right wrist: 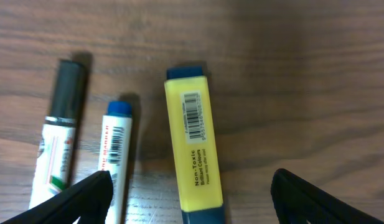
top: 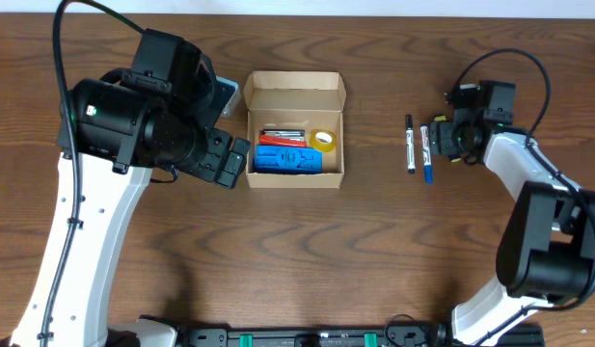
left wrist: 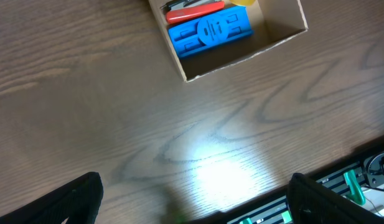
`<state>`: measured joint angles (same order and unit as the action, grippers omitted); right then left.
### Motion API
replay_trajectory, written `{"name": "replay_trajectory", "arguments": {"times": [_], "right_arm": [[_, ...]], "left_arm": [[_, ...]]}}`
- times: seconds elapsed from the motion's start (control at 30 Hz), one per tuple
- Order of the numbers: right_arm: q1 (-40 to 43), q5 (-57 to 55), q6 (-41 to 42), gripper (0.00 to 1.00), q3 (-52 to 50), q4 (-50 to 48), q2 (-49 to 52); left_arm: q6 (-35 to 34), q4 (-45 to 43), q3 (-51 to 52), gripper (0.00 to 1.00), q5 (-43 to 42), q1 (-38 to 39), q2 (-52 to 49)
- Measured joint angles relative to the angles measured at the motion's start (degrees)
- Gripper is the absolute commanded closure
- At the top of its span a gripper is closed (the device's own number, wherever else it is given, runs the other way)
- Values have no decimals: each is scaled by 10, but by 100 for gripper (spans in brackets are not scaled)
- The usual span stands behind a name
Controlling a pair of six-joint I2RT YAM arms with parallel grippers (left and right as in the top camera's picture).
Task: Pack container
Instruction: 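Reach the right gripper to the yellow highlighter and grasp it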
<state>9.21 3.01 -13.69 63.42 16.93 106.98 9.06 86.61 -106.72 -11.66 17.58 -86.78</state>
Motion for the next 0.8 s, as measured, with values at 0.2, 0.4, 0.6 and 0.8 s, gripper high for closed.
{"name": "replay_trajectory", "arguments": {"times": [0.2,0.4,0.6,0.8], "right_arm": [[0,-15,-11,29,0,-14,22],[0,-24,-18,42,2,-30,36],[0,-25,-19,55,7,-42,50],[0,-26,-21,72,7,-43,52]], "left_arm": [[0,0,0,5,0,0,0],[0,0,0,5,0,0,0],[0,0,0,5,0,0,0],[0,0,0,5,0,0,0]]}}
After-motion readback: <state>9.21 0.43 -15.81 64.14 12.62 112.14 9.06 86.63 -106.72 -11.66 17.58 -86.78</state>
